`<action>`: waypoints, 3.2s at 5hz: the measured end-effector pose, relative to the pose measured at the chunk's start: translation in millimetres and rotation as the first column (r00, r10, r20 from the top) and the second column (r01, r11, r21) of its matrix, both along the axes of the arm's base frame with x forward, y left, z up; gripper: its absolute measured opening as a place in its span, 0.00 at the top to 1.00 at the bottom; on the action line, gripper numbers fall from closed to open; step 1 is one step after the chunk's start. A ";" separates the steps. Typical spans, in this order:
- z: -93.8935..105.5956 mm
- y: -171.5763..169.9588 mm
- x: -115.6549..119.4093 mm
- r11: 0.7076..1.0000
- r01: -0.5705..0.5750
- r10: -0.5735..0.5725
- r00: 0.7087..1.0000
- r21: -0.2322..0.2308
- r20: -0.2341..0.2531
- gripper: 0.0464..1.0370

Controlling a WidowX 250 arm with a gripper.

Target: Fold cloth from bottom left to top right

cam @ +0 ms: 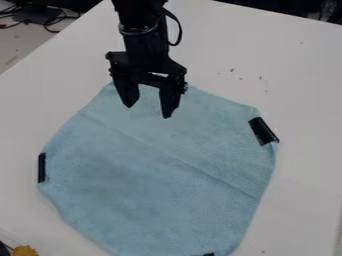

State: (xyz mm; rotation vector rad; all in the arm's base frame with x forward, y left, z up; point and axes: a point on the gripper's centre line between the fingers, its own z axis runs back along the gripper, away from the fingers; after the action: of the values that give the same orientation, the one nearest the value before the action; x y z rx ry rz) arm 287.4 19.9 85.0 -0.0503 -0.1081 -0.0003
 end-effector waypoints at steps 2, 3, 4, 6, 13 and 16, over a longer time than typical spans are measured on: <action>-6.2 13.6 -12.1 0.998 -0.070 0.070 0.997 -0.009 0.011 0.04; -3.2 38.5 -26.4 0.985 -0.171 0.171 0.984 -0.001 0.042 0.04; -6.8 63.5 -45.1 0.964 -0.265 0.264 0.962 0.011 0.068 0.04; -29.4 110.3 -71.1 0.917 -0.372 0.363 0.928 0.142 0.084 0.04; -72.8 142.8 -106.6 0.901 -0.419 0.429 0.898 0.114 -0.092 0.04; -82.1 143.1 -100.3 0.903 -0.416 0.424 0.903 0.104 -0.073 0.35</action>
State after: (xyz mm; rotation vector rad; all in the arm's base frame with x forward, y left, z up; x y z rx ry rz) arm 187.2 163.1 2.9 0.0609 -0.0223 0.4313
